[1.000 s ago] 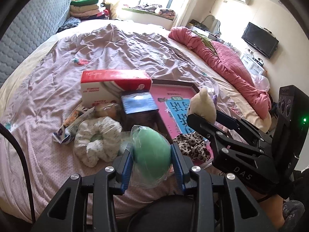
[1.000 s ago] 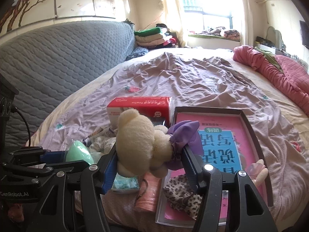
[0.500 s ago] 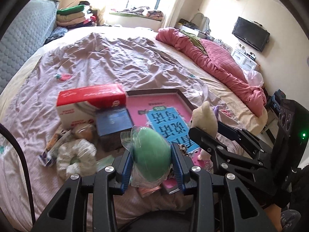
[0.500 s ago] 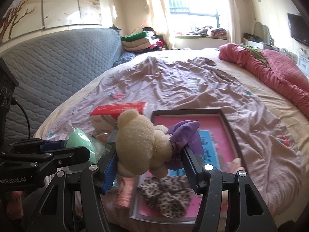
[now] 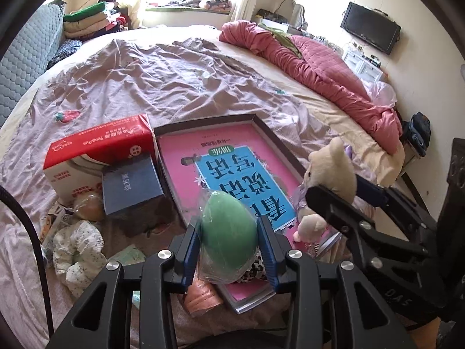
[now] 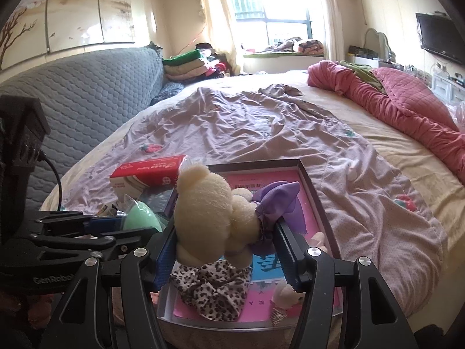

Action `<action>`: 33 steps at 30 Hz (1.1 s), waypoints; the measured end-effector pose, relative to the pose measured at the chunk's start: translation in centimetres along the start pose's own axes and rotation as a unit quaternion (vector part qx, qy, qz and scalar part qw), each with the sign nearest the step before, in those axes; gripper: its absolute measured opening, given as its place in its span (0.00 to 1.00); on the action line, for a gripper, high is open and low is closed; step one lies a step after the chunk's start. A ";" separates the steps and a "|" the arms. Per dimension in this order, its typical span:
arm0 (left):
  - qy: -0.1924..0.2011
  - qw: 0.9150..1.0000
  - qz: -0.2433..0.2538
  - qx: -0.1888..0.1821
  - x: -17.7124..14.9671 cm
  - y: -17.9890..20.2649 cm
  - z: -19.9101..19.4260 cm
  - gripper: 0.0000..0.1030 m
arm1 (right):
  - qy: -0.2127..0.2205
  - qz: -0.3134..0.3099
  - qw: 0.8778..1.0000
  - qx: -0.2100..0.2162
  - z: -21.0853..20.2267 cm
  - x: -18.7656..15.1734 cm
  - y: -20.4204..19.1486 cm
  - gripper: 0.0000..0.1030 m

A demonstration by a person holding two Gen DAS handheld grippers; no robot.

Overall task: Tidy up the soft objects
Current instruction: 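Carry the sponge with the left gripper while the right gripper carries the teddy bear toward the pink tray, then lower the sponge onto the tray and open the left gripper while the right gripper lowers the teddy bear there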

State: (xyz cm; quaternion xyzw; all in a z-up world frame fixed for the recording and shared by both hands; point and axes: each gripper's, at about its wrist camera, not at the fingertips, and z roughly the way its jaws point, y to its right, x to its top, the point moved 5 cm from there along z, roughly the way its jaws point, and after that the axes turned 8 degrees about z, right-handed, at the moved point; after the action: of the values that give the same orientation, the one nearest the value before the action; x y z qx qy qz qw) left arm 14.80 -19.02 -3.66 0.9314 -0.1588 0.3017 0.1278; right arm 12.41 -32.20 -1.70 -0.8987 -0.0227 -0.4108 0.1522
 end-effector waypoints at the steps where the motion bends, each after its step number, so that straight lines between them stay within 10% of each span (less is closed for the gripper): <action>1: -0.004 1.000 0.001 -0.001 0.0 0.0 0.4 0.37 | -0.002 0.000 1.000 0.001 0.1 -0.1 0.1 0.61; 33: -0.074 0.997 0.015 0.016 0.3 0.3 7.8 0.37 | -0.075 -0.039 0.994 0.068 3.7 -4.8 2.1 0.61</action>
State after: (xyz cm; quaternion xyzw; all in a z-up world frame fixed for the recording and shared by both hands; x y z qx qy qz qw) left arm 18.95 -22.01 -9.62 0.9506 -0.1768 0.2360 0.0968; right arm 12.31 -32.75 -8.14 -0.9128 -0.0973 -0.3454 0.1948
